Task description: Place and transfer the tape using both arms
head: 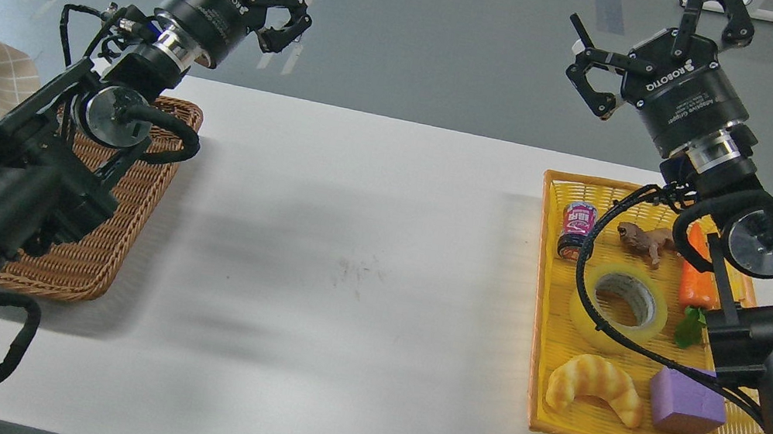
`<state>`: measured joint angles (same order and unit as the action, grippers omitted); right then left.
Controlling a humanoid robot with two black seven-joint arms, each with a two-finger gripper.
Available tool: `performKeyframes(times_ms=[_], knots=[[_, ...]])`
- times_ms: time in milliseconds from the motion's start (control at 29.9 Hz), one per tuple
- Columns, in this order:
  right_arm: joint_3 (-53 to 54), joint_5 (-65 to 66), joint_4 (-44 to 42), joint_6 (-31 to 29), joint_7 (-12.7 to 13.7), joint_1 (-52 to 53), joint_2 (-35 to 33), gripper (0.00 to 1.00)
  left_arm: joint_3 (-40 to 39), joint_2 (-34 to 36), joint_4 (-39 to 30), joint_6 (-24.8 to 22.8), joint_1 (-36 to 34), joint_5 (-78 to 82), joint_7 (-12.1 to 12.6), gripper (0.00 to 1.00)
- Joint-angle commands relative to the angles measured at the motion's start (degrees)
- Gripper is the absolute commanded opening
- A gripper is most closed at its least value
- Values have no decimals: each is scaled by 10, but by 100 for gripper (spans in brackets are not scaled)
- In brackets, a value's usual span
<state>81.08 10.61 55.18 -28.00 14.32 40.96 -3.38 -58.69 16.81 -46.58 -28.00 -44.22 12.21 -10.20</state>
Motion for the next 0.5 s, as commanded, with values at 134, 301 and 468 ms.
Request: performKeyframes(times_ms=[134,301,468], knots=[[1,-1,-2,0,-1,-2,0,100,2,3,0,0,2,1,0,98],[1,-1,-2,0,-1,-2,0,100,1,3,0,0,2,0,-1,98],[2,0,-1,0,-3,-3,1,100,1,2,0,0,2,0,-1,98]])
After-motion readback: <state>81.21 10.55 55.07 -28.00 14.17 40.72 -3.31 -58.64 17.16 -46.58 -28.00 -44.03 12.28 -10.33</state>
